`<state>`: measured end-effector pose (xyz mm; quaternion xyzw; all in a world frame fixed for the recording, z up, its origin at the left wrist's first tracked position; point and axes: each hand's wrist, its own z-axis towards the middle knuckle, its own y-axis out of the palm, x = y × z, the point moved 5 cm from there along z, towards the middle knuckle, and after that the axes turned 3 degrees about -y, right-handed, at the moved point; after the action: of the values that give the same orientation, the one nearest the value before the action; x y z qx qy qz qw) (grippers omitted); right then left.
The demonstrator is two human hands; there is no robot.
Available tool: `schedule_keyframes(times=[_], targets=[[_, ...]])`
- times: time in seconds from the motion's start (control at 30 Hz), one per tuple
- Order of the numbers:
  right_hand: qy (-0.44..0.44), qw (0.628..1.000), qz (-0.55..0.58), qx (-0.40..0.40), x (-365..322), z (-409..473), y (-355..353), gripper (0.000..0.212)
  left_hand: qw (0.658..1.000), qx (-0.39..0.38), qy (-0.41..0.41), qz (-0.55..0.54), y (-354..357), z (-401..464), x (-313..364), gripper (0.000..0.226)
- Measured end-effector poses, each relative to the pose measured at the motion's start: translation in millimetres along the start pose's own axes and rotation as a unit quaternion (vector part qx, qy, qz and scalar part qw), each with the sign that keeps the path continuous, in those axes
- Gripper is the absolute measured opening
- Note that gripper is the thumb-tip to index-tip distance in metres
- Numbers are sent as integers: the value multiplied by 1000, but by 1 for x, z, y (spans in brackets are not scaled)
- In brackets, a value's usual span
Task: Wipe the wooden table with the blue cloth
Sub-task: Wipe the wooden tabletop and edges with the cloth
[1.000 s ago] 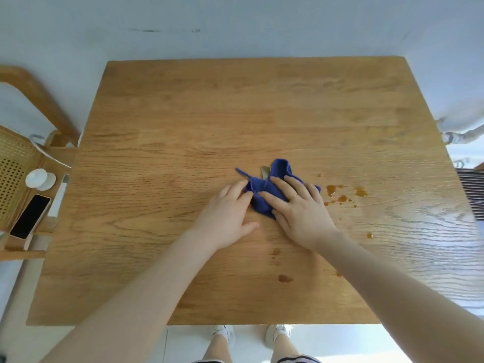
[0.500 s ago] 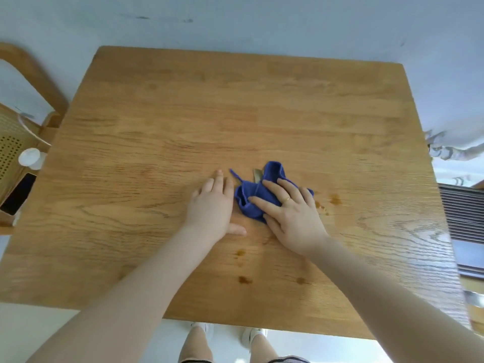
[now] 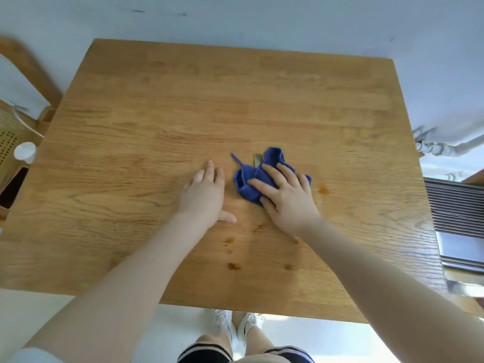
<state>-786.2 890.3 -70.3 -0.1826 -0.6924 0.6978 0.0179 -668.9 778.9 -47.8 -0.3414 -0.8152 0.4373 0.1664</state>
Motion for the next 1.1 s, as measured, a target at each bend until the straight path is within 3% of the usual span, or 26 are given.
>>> schedule_keyframes(times=[0.13, 0.3, 0.4, 0.53, 0.7, 0.87, 0.93, 1.1], targets=[[-40, 998, 13, -44, 3, -9, 3, 45, 1000, 9, 12, -7, 1, -1, -1, 116], [147, 989, 1, -20, 47, 41, -9, 41, 1000, -3, 15, -13, 2, 1, 1, 115], [186, 983, -4, -1, 39, 38, -9, 41, 999, 4, 21, -28, 4, 2, -1, 114], [134, 990, 11, 38, -6, -15, 2, 44, 999, 7, 34, -41, 3, -2, 0, 107], [82, 997, 13, -6, -10, -32, 5, 46, 997, -14, 31, -68, 4, -1, 2, 102], [190, 982, -7, 5, 50, 22, -11, 41, 996, -29, 19, -82, 7, 2, 5, 102], [196, 980, -14, 15, 51, 25, -12, 41, 995, -32, 10, -93, 6, 0, 6, 103], [72, 997, -25, 15, 6, -31, 0, 46, 994, -37, -11, -101, 5, -1, 6, 104]])
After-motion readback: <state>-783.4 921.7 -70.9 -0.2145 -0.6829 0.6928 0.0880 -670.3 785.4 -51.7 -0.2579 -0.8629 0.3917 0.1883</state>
